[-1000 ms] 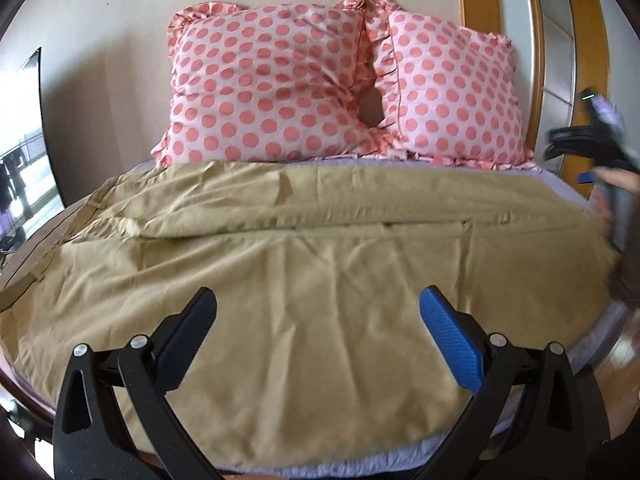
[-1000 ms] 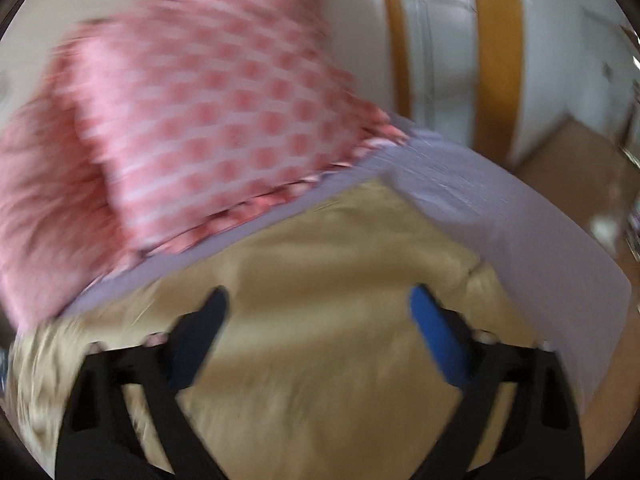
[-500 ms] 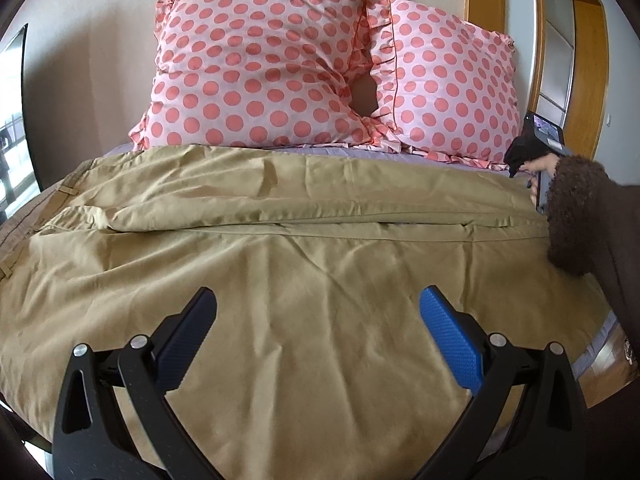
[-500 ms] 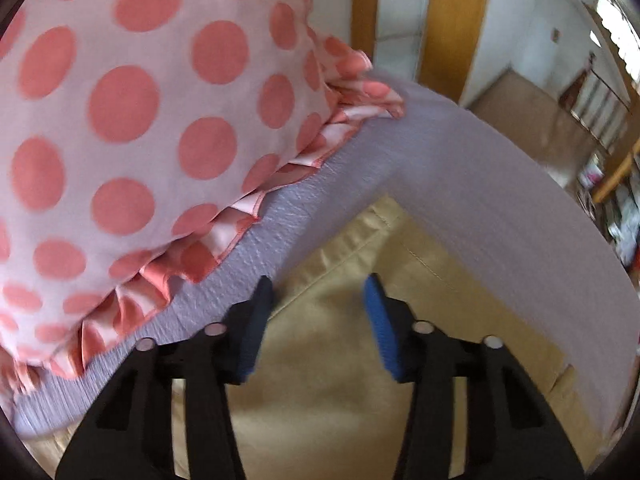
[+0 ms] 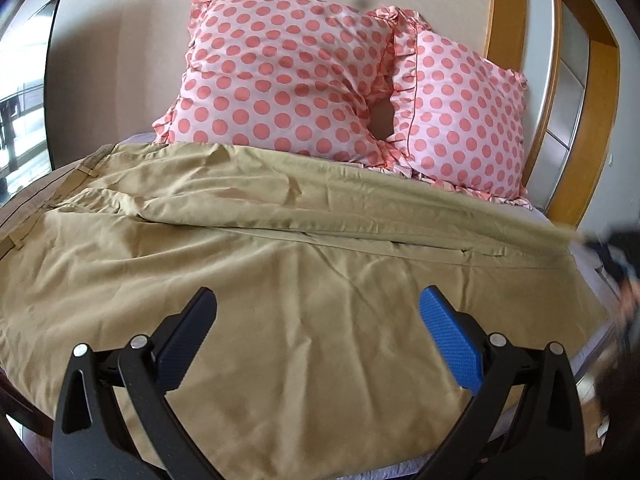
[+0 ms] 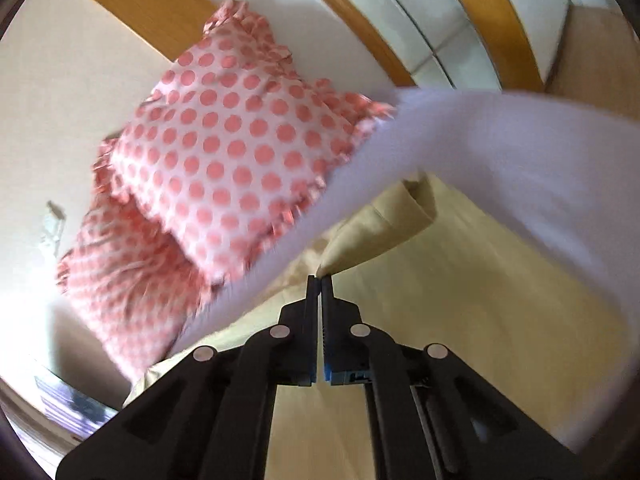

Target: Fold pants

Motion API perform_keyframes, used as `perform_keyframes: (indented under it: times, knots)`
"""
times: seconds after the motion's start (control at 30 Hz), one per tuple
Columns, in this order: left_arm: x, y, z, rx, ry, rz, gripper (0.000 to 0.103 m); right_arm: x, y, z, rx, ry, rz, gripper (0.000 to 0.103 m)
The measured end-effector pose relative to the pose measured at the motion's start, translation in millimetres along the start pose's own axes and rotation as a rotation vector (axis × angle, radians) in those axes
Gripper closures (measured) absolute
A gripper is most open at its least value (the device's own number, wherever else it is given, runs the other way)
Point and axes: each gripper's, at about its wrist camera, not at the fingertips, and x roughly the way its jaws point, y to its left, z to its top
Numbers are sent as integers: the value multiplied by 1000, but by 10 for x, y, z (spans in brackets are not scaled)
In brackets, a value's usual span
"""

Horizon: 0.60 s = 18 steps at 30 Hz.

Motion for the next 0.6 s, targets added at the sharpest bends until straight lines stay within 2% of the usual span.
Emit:
perform_keyframes:
  times: [0.07, 0.13, 0.2, 0.23, 0.27, 0.3, 0.33, 0.47, 0.57, 0.6]
  knots:
    - [-32, -1, 33, -1, -11, -7, 2, -81, -210, -184, 72, 28, 22, 101]
    - [-63, -7, 85, -2, -21, -26, 2, -126, -248, -262, 91, 48, 21, 101]
    - [-111, -7, 126, 5, -44, -54, 2, -72, -305, -233, 130, 83, 5, 97]
    - [-152, 10, 151, 12, -64, -77, 2, -60, -314, -244, 143, 98, 6, 82]
    - [-171, 26, 161, 14, -72, -89, 2, -38, -330, -260, 157, 119, -6, 74]
    - [-194, 54, 174, 10, -79, -102, 2, -6, -325, -269, 165, 139, -35, 57]
    - [-204, 96, 200, 0, -80, -112, 2, -45, -357, -315, 168, 152, -49, 53]
    - [-168, 260, 290, -46, -68, -82, 2, 85, -278, -311, 186, 190, -61, 53]
    - [-123, 334, 365, -51, -62, -66, 2, 196, -245, -245, 193, 142, -86, 54]
    - [-95, 359, 411, -44, -59, -54, 2, 234, -255, -226, 196, 122, -83, 65]
